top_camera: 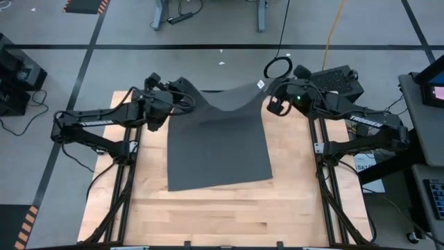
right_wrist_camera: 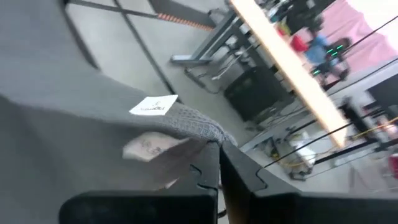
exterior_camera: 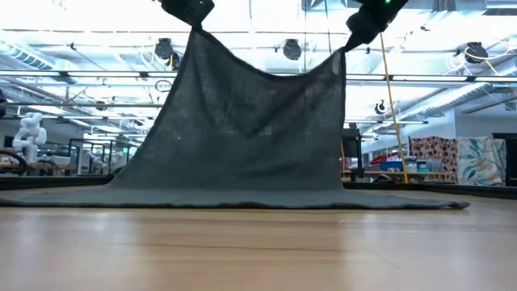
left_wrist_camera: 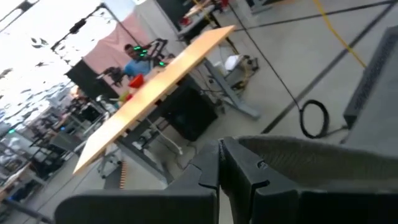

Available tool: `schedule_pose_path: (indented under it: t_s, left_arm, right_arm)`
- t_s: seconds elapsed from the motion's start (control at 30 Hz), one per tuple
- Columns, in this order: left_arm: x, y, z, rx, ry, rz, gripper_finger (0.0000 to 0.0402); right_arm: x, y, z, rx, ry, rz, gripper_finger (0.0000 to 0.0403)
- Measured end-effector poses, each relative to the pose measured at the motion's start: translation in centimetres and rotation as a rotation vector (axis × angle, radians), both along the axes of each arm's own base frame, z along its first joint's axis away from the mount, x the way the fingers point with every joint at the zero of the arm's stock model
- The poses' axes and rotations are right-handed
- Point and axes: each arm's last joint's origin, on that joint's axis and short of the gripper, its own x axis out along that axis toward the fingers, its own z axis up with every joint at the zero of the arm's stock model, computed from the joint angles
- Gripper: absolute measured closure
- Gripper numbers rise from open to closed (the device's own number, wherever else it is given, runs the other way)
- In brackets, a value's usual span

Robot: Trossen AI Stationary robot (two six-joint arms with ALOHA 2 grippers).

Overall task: Roll towel into tight, uniform cylinder
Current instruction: Roll the towel

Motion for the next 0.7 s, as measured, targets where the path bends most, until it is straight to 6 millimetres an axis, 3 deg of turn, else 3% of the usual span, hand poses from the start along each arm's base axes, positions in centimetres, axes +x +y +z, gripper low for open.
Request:
schedule_pose_path:
  t_s: [0.13,0.33,0.7]
  left_arm:
    - [0.0,-0.1,-0.2,-0.016,0.016,-0.042,0.0391]
    - [-0.3,-0.7,-1.3,-0.117,-0.020,-0.038,0.0391]
    - [-0.7,-2.0,-2.6,-0.355,-0.264,-0.001,0.0391]
  right_arm:
    - [0.3,-1.3,-0.3,-0.051,0.024,0.026,0.0403]
    - [0.4,-2.6,-0.7,0.013,-0.034,0.040,0.0403]
    - [-0.7,-2.1,-2.9,0.409,-0.207,-0.116,0.0403]
